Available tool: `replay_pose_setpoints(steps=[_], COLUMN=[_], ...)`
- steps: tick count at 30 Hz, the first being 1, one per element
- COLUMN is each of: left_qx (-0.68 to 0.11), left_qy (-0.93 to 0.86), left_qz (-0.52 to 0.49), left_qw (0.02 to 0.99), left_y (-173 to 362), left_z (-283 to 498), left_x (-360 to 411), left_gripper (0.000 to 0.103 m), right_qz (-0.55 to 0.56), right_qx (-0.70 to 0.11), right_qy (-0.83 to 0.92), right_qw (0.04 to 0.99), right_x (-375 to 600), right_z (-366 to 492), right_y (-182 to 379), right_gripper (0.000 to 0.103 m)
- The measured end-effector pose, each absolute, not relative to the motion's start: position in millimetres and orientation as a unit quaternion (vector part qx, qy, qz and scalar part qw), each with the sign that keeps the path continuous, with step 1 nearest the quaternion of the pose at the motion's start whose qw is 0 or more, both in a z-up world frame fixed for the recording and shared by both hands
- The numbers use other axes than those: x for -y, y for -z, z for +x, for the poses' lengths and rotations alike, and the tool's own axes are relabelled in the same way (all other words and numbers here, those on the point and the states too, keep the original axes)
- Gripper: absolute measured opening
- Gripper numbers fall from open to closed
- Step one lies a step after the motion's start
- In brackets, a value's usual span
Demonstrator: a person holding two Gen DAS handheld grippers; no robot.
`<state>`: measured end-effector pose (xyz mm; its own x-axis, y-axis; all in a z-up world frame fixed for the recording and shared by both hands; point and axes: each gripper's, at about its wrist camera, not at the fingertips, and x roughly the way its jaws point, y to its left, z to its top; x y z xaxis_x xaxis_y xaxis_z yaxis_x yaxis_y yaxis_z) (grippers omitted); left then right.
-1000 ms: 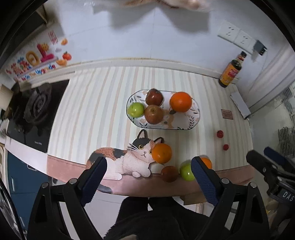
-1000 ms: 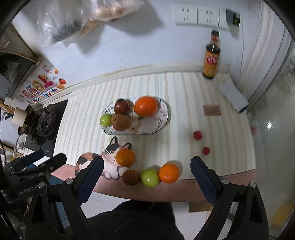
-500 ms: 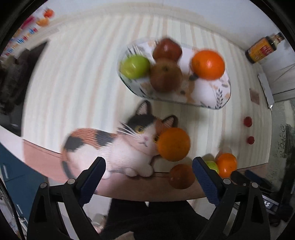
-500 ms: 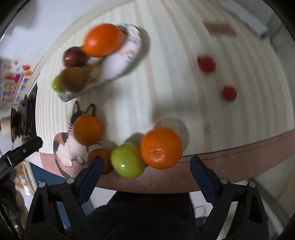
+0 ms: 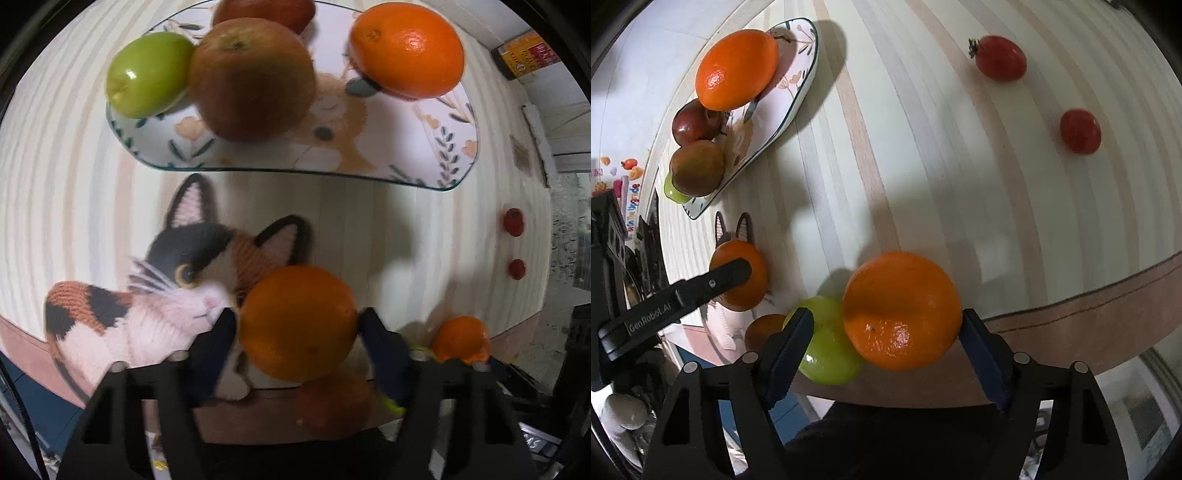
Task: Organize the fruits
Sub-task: 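Grasp a tangerine with the left tool while the right tool grasps an orange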
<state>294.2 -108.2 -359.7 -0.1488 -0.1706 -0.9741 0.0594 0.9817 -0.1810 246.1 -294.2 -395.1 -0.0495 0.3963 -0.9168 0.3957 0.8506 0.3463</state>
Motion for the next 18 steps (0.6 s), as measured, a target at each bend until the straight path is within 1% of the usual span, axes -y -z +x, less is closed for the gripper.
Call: replay_pose_setpoints(steps=[1, 3, 4, 9, 13, 18], left_qx=[-0.749, -0.744, -0.743, -0.733, -0.734, -0.731], left_qy=[0.088, 0.092, 0.089, 0.064, 0.060, 0.059], left_qz=[-0.034, -0.028, -0.025, -0.008, -0.026, -0.024], left_qw=[0.656, 0.661, 0.663, 0.677, 0.676, 0.679], left_y=[358, 356, 356, 351, 352, 350], left_z=[294, 292, 291, 291, 292, 292], left_x=[109, 110, 108, 86, 74, 73], left_gripper=[0.064, 0.064, 0.064, 0.064, 0.064, 0.063], right_qz=[0.272, 0.265, 0.260, 0.262, 0.251, 0.234], right_qx=[-0.725, -0.725, -0.725, -0.715, -0.724, -0.727], right_qy=[-0.001, 0.002, 0.005, 0.014, 0.007, 0.012], right_qw=[0.633, 0.636, 0.638, 0.647, 0.642, 0.645], right_x=[294, 294, 296, 310, 310, 306], right_z=[247, 247, 247, 244, 247, 250], right_y=[395, 395, 394, 388, 392, 396], right_gripper=[0.081, 0.073, 0.067, 0.066, 0.067, 0.067])
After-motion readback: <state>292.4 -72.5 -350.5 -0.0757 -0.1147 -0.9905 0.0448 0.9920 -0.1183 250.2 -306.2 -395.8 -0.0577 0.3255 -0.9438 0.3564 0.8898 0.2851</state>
